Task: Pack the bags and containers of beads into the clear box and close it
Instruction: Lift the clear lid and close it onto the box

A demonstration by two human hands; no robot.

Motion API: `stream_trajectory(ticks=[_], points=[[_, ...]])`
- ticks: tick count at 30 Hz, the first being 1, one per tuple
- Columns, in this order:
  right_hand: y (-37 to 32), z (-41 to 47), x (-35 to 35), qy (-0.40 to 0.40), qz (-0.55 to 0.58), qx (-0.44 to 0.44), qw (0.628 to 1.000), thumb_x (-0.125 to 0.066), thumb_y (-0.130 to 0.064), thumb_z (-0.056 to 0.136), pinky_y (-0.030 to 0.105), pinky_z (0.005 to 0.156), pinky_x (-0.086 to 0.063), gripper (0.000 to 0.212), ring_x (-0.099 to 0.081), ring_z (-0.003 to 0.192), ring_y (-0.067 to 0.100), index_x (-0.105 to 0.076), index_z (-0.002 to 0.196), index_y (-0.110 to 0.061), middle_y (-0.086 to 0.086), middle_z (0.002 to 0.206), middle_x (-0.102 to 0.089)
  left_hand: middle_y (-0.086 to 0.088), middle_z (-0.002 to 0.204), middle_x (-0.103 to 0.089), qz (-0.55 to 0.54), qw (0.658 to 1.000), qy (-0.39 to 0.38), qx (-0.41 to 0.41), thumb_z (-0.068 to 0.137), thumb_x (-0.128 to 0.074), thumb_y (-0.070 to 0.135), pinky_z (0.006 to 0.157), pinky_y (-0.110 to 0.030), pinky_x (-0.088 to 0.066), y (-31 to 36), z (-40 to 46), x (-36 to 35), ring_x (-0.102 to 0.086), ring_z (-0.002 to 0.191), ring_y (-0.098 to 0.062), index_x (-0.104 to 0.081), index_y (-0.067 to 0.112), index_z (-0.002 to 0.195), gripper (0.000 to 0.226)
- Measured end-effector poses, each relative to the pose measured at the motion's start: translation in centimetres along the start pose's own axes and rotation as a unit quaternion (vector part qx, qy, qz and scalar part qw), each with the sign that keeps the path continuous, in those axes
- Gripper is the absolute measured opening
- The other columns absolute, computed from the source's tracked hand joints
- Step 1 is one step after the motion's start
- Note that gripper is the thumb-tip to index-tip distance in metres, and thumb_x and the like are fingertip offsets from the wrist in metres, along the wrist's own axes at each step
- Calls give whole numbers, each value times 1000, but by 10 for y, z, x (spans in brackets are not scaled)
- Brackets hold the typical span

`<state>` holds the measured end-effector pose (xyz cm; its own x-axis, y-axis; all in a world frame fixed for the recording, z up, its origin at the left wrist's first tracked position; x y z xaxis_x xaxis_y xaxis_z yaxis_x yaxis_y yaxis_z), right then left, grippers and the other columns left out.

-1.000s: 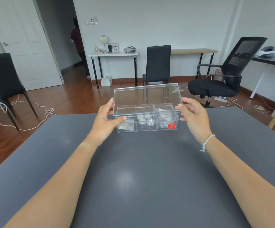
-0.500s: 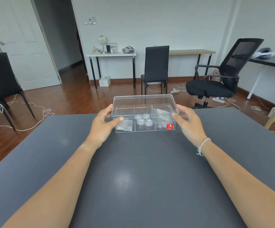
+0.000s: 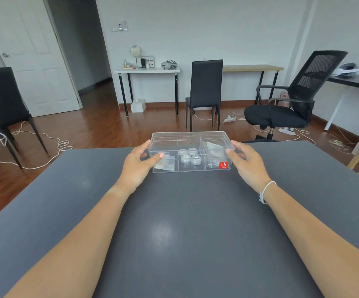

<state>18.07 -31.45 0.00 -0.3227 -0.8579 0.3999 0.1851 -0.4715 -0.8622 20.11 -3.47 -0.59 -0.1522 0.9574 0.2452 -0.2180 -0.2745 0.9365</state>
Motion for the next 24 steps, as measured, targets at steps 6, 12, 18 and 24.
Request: stream_trajectory(ticks=[6,12,18,24], points=[[5,2,-2,-5,-2,-6,1000,-49,-34,89,22,83,-41,42,-45,101,8,-45,130,-23,1,134,-48,13,122,-48,3,1000,-2,2,77,-69,31,90,-21,-34,2,-1,-1,-46,111,-8,-47,28,129,57],[5,3,-3,-8,-9,-6,1000,-48,-35,89,24,84,-41,42,-46,99,9,-45,130,-24,1,134,-47,7,125,-53,13,1000,-10,2,77,-69,31,93,-23,-36,1,0,-1,-48,114,-12,-52,29,125,51],[4,2,-1,-6,-13,-5,1000,-48,-35,89,22,80,-40,42,-47,91,7,-45,129,-24,0,129,-49,2,130,-54,27,999,-18,9,77,-69,33,104,-33,-37,2,-1,0,-47,120,-16,-53,30,124,50],[3,1,-1,-14,-6,-10,1000,-50,-31,89,12,73,-40,41,-47,95,8,-44,130,-24,2,130,-48,5,125,-54,33,999,-14,6,77,-69,33,99,-28,-36,3,-3,1,-47,118,-15,-54,34,121,47]])
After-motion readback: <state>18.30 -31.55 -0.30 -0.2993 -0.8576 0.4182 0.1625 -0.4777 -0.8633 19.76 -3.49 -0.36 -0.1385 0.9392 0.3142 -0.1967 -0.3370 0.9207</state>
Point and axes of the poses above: each hand's wrist, its own z-axis towards the middle knuckle, its own x-axis out of the back of the hand, y = z × x, the point moved 3 cm from there along z, towards the middle knuckle
